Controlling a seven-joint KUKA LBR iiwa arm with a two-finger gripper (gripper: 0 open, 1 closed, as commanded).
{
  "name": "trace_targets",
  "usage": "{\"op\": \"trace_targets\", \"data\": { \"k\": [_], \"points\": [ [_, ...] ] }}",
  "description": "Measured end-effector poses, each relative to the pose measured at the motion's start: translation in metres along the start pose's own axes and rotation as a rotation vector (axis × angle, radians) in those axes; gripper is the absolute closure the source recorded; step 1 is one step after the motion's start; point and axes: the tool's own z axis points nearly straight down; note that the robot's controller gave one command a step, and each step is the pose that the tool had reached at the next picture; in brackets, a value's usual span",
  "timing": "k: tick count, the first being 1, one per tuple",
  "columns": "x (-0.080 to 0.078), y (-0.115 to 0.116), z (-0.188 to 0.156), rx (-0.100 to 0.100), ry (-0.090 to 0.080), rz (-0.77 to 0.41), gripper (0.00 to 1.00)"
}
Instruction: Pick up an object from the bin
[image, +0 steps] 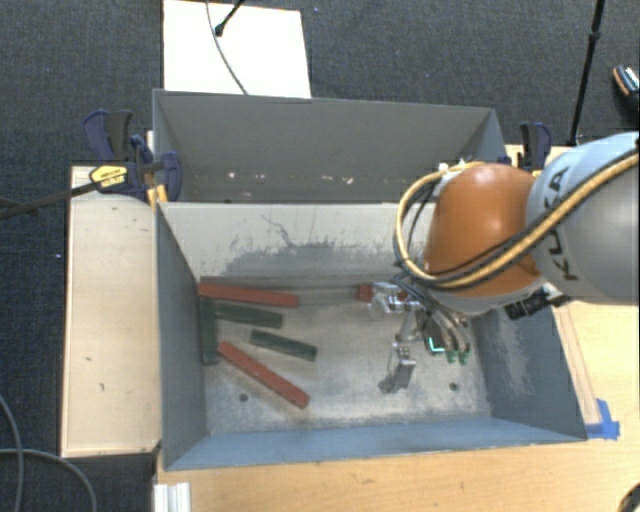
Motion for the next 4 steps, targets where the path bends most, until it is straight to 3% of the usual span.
{"op": "trace_targets", "data": {
  "k": [1, 2, 3, 4],
  "points": [
    [-0.036, 0.052, 0.093, -0.001, 0.000, -0.103, 0.00],
    [-0.059, 0.076, 0.097, -0.001, -0.011, -0.137, 0.00],
    [-0.059, 0.075, 0.097, 0.000, -0.009, -0.133, 1.00],
    [-0.063, 0.080, -0.033, 0.000, -0.017, -0.171, 1.00]
  ]
}}
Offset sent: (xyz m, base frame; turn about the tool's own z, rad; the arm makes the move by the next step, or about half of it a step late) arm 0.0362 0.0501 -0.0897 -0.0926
